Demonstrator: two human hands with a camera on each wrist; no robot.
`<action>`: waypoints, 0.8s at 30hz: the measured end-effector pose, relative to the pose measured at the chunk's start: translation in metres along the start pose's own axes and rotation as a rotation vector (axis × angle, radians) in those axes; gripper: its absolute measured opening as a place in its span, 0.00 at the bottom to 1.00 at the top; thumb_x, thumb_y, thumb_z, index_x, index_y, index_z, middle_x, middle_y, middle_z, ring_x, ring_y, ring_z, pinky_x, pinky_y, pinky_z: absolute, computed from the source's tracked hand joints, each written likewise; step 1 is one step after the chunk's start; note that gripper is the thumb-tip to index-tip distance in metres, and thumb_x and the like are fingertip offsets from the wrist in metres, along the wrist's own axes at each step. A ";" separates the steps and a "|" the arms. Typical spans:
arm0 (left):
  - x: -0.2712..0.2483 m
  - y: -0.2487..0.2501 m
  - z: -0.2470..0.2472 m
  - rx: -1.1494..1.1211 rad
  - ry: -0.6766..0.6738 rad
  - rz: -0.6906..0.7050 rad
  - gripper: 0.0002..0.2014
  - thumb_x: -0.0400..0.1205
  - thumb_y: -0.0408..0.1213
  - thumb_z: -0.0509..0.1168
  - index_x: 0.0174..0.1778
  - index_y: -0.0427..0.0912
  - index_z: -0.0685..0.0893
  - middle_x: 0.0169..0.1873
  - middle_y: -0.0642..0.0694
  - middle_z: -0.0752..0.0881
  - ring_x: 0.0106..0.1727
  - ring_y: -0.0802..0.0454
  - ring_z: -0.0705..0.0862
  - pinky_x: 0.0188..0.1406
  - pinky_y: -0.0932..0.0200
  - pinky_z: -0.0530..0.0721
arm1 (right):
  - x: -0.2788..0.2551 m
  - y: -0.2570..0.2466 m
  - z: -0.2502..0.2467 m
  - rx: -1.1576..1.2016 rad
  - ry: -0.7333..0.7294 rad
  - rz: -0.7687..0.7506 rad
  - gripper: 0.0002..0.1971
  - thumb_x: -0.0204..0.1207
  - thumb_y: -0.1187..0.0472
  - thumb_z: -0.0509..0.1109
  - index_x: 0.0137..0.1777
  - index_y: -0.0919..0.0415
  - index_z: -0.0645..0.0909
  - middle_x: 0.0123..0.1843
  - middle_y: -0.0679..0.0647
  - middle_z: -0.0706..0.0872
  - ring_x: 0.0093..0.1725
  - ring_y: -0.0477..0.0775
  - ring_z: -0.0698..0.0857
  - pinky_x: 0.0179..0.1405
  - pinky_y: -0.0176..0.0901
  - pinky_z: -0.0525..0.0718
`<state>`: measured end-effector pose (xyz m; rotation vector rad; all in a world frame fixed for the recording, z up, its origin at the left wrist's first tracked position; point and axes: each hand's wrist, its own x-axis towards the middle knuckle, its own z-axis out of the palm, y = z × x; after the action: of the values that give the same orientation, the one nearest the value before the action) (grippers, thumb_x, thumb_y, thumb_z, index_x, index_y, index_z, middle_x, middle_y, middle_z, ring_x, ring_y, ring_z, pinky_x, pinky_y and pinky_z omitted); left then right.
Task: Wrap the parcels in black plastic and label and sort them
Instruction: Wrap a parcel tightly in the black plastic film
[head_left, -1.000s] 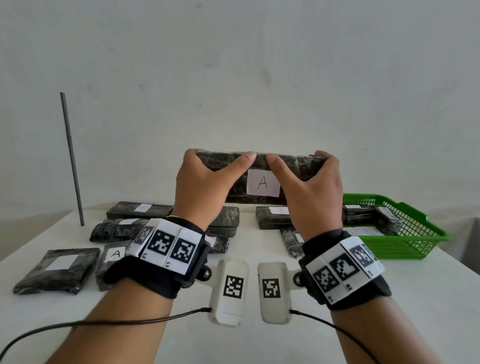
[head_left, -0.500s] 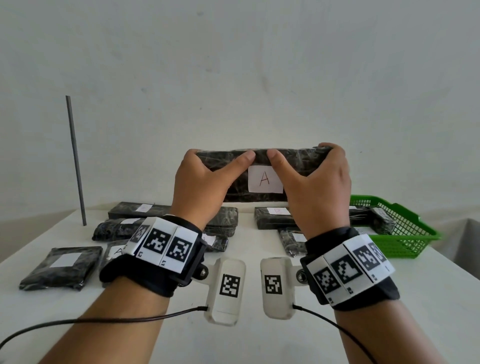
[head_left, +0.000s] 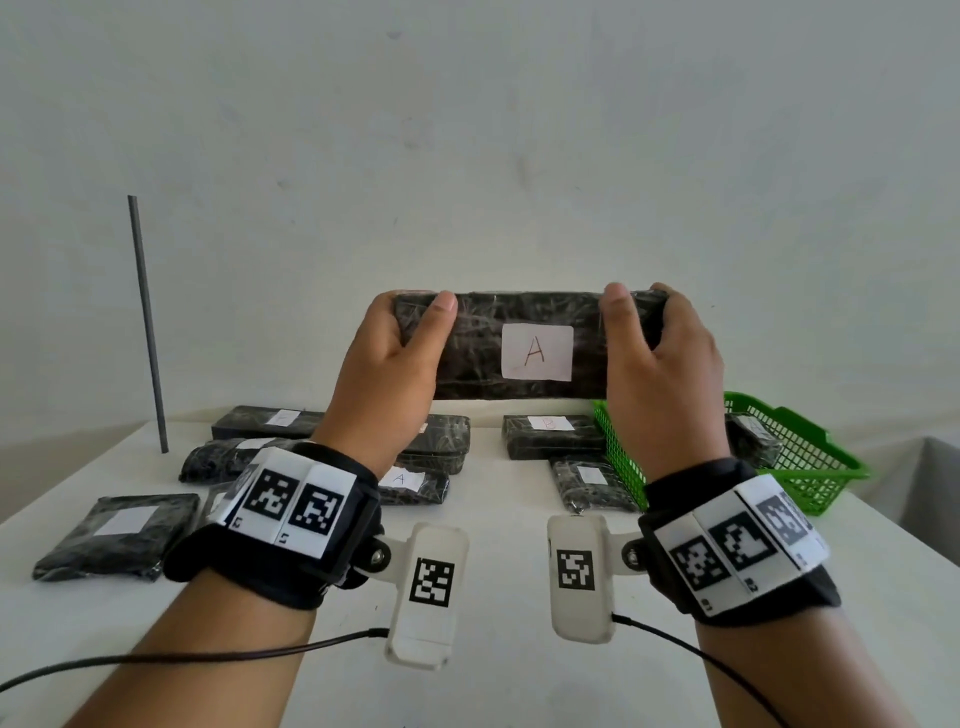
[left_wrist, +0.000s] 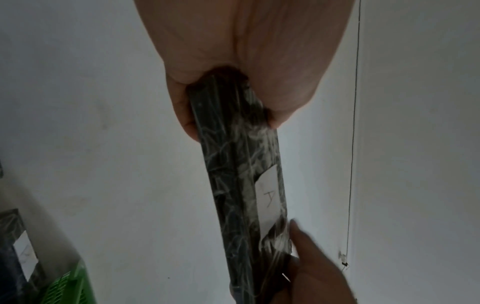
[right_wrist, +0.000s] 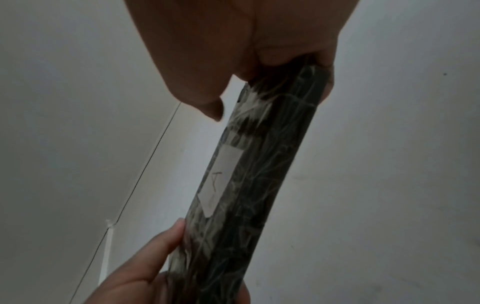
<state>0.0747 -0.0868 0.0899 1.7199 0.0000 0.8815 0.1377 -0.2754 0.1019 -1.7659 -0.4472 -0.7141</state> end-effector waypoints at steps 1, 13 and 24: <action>0.000 0.000 0.000 0.002 0.009 0.001 0.18 0.89 0.59 0.59 0.60 0.48 0.83 0.50 0.42 0.90 0.45 0.49 0.87 0.47 0.54 0.82 | 0.000 0.001 -0.001 0.001 0.001 -0.004 0.25 0.89 0.39 0.63 0.62 0.63 0.82 0.50 0.52 0.88 0.52 0.55 0.85 0.60 0.54 0.83; -0.016 -0.003 0.003 -0.046 0.167 0.166 0.16 0.93 0.50 0.58 0.59 0.42 0.83 0.40 0.43 0.78 0.37 0.56 0.77 0.44 0.65 0.80 | -0.015 0.016 -0.001 0.178 0.135 -0.131 0.15 0.92 0.56 0.64 0.41 0.51 0.82 0.27 0.30 0.80 0.30 0.36 0.78 0.32 0.25 0.71; -0.017 -0.006 0.005 -0.040 0.202 0.147 0.14 0.89 0.53 0.65 0.49 0.46 0.85 0.28 0.66 0.82 0.33 0.65 0.79 0.40 0.70 0.77 | -0.027 0.023 0.012 0.301 0.098 -0.053 0.14 0.94 0.56 0.61 0.49 0.61 0.82 0.34 0.40 0.77 0.33 0.39 0.74 0.36 0.35 0.72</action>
<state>0.0674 -0.0957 0.0748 1.6024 -0.0096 1.1544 0.1347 -0.2696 0.0656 -1.4360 -0.5082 -0.7260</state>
